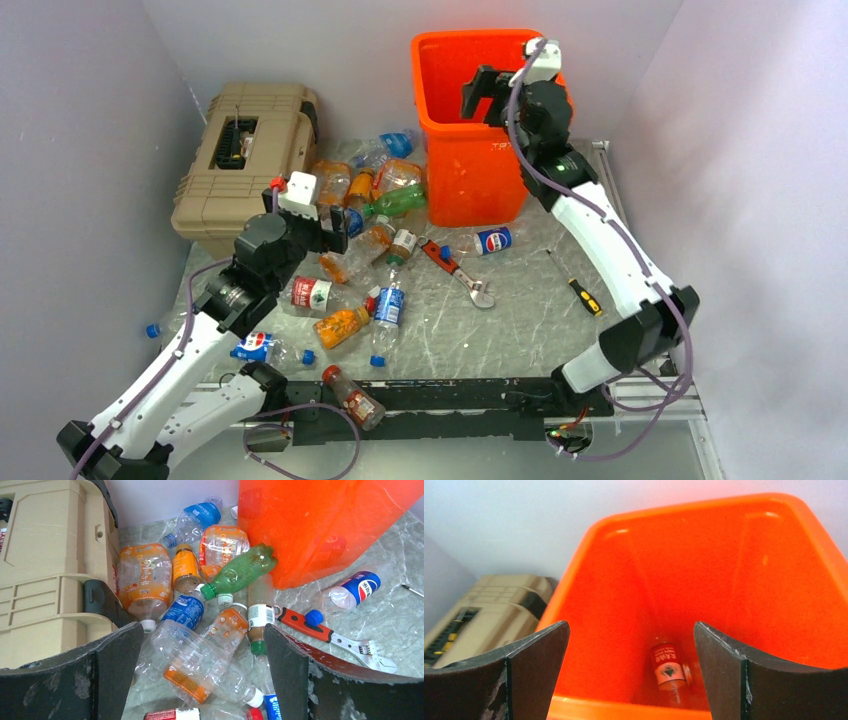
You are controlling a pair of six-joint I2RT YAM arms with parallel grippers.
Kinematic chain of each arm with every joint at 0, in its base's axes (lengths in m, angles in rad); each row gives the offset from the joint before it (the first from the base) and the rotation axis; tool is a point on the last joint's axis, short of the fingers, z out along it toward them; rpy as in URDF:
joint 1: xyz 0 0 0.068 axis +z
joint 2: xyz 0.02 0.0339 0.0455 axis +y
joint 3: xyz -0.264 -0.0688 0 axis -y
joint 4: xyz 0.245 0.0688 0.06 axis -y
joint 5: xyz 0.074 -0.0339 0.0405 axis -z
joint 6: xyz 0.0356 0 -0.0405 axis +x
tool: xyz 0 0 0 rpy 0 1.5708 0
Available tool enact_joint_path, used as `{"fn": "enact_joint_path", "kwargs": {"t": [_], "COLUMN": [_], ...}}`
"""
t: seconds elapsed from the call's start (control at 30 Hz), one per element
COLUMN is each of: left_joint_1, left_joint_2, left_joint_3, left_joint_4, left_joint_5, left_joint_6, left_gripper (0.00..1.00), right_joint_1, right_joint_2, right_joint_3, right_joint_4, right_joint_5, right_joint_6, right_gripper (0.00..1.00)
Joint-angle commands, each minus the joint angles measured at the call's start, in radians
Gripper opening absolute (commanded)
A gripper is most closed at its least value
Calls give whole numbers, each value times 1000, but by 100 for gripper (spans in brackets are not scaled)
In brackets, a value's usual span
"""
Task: Put the plastic bottles in the bin
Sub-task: Pick up the plastic bottle at the center of the board.
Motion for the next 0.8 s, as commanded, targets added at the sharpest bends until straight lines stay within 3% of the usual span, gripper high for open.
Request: {"fn": "enact_joint_path", "kwargs": {"t": [0.0, 0.4, 0.57, 0.77], "left_joint_1": [-3, -4, -4, -5], "left_joint_2": [13, 16, 25, 139], "left_joint_3": [17, 9, 30, 93], "left_joint_4": [21, 33, 6, -82], "left_joint_5": [-22, -102, -170, -75], "left_joint_6": [10, -17, -64, -52], "left_gripper": [96, 98, 100, 99], "right_joint_1": [-2, 35, 40, 39], "right_joint_2": [-171, -554, -742, -839], "right_joint_3": [-17, -424, -753, -1095], "right_joint_4": [47, 51, 81, 134], "right_joint_5": [-105, -560, -575, -477], "right_joint_6": [50, 164, 246, 375], "right_gripper": [100, 99, 98, 97]}}
